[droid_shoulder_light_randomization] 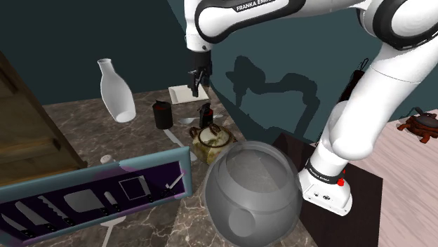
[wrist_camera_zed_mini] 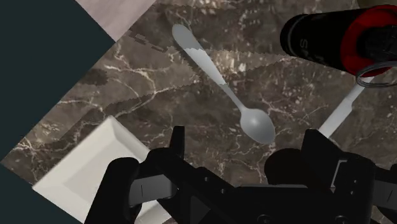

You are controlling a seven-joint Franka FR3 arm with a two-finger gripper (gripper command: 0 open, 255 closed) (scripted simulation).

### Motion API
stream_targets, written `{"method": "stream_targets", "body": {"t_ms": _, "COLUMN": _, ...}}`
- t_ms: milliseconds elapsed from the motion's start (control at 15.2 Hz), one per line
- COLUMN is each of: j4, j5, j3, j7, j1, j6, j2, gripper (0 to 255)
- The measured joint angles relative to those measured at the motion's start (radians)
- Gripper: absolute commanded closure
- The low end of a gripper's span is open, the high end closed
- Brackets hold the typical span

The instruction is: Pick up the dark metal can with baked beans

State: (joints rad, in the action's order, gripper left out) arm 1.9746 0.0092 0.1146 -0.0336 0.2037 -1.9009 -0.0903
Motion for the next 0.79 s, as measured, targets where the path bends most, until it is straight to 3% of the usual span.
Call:
{"method": "stream_targets", "body": {"t_ms": 660, "j4": -0.3, "j5": -0.04, "j3": 0.07, "j7": 0.033, "j1": 0.078, "j6": -0.048, "j2": 0.298, "gripper": 0}}
{"method": "stream_targets", "body": {"t_ms": 792, "j4": -0.319, "j5": -0.044, "j3": 0.075, "j7": 0.038, "j1": 0.084, "j6": -0.053, "j2": 0.319, "gripper": 0}}
